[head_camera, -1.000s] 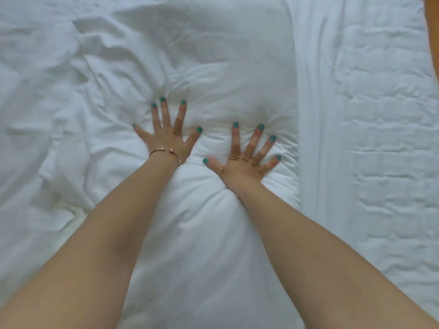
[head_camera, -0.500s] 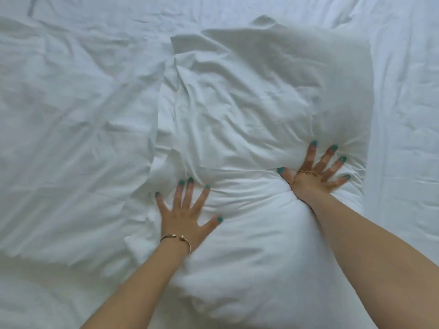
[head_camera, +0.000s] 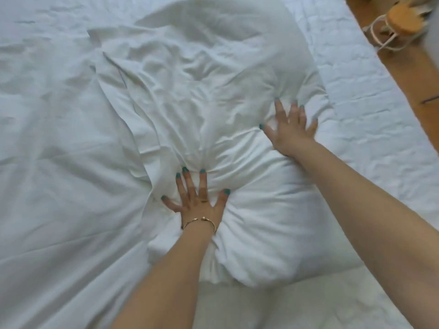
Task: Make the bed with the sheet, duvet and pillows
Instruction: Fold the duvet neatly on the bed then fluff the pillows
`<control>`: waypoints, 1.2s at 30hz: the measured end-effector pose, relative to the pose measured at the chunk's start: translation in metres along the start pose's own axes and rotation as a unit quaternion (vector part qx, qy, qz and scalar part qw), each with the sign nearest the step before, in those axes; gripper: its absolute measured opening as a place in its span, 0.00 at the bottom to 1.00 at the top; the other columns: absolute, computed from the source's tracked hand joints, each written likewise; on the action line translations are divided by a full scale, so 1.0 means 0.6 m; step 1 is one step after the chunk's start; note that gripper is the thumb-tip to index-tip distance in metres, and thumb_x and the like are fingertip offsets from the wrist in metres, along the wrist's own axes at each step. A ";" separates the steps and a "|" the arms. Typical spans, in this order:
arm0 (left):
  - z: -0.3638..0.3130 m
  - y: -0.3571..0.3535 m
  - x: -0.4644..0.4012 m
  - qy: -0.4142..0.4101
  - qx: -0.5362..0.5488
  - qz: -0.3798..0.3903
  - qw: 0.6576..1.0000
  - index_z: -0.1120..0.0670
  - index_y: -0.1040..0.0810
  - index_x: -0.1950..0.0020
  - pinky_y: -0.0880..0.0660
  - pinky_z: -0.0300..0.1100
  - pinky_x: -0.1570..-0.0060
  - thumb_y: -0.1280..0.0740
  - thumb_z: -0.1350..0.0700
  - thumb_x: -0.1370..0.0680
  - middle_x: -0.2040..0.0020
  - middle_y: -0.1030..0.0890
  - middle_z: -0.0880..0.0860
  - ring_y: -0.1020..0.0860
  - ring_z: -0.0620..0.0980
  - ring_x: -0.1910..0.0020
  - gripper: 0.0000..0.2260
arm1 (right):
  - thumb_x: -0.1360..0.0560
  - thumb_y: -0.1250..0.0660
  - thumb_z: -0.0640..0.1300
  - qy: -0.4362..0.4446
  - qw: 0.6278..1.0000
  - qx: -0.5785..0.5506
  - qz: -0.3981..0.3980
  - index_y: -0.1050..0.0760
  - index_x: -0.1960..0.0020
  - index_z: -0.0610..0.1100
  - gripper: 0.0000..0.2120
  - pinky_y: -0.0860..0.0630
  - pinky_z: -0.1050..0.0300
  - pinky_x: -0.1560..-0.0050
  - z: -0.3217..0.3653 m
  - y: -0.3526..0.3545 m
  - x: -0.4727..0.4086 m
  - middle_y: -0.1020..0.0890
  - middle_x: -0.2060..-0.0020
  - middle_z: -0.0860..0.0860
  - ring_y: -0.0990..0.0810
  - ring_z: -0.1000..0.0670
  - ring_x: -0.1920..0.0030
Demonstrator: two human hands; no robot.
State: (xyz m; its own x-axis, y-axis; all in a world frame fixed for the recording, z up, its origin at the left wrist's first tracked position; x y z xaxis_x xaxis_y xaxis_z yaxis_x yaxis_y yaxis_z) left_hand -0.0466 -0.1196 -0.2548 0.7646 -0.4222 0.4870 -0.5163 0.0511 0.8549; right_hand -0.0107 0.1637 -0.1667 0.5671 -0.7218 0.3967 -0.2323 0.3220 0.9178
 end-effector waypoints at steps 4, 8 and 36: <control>0.002 0.021 0.028 -0.048 -0.010 0.020 0.999 0.40 0.78 0.31 0.83 0.64 0.48 0.63 0.27 0.27 0.28 0.78 0.49 0.78 0.50 0.30 0.34 | 0.23 0.54 0.66 0.093 0.990 0.021 -0.108 0.53 0.22 0.61 0.31 0.57 0.38 0.26 0.046 -0.064 0.195 0.49 0.21 0.46 0.50 0.45 0.22; 0.083 0.042 0.139 -0.110 -0.083 0.000 0.990 0.40 0.64 0.23 0.69 0.59 0.31 0.63 0.34 0.24 0.22 0.66 0.46 0.66 0.48 0.24 0.30 | 0.26 0.47 0.66 0.156 0.987 0.018 -0.016 0.44 0.23 0.60 0.33 0.56 0.35 0.27 0.087 -0.173 0.360 0.46 0.22 0.46 0.49 0.41 0.22; 0.246 0.083 0.305 0.310 0.421 -0.075 0.849 0.58 0.30 0.36 0.30 0.43 0.50 0.27 0.48 0.27 0.44 0.23 0.52 0.25 0.53 0.48 0.25 | 0.23 0.39 0.51 0.269 0.959 -0.011 0.085 0.33 0.29 0.50 0.22 0.43 0.46 0.32 0.111 -0.145 0.429 0.37 0.26 0.51 0.40 0.45 0.26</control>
State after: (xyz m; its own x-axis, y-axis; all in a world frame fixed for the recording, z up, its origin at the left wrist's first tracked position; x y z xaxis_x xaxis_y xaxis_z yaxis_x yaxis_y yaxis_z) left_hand 0.0109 -0.3280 -0.1496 0.7672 0.2048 0.6078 -0.2888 -0.7358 0.6125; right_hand 0.1027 -0.0911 -0.1436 0.8502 -0.2391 0.4691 -0.3430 0.4245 0.8380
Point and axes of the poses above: each hand's wrist, its own x-axis away from the middle knuckle, its own y-axis out of the back of the hand, z = x × y, the point moved 9 cm from there along -x, towards the middle knuckle
